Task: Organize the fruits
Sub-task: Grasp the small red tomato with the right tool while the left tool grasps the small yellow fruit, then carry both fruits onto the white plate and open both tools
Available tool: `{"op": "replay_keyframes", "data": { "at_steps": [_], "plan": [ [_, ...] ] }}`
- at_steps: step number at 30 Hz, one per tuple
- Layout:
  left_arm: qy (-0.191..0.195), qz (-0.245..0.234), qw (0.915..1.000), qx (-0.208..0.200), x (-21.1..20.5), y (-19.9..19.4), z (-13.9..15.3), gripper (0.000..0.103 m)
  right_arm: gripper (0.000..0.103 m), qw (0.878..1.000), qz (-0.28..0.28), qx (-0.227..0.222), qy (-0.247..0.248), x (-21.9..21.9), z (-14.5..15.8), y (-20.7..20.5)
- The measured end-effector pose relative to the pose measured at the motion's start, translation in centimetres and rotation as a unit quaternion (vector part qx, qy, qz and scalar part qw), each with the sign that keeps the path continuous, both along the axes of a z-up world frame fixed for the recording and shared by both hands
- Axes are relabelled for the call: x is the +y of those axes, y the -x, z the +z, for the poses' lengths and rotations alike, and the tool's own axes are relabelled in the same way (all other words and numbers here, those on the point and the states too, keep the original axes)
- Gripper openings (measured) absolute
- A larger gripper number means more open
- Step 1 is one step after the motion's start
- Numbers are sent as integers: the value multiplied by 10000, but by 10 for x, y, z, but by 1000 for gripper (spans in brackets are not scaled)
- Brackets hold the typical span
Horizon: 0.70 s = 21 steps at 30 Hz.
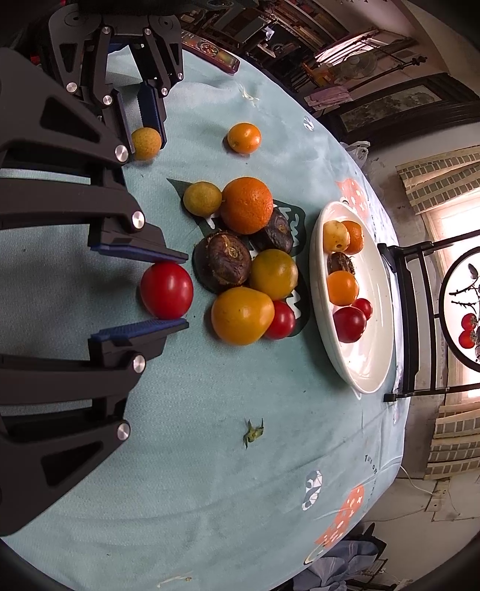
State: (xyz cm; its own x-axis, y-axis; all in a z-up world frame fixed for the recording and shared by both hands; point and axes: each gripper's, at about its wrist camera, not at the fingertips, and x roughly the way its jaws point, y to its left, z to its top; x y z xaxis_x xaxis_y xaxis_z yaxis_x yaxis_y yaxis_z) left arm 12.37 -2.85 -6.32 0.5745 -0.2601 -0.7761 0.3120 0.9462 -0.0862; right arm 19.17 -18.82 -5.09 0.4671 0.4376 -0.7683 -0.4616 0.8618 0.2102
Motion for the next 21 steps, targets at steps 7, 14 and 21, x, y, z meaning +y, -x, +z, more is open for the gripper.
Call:
{"op": "replay_keyframes", "data": {
  "at_steps": [7, 14, 21],
  "plan": [
    [306, 60, 9995, -8, 5, -10, 7, 27, 30, 9998, 58, 120, -128, -1, -1, -2],
    [432, 125, 9989, -118, 11, -32, 24, 27, 30, 9989, 178, -96, -415, -3, 9, 0],
    [411, 393, 9976, -385, 26, -100, 61, 27, 30, 9961, 75, -594, -644, 3, 48, -47]
  ]
}}
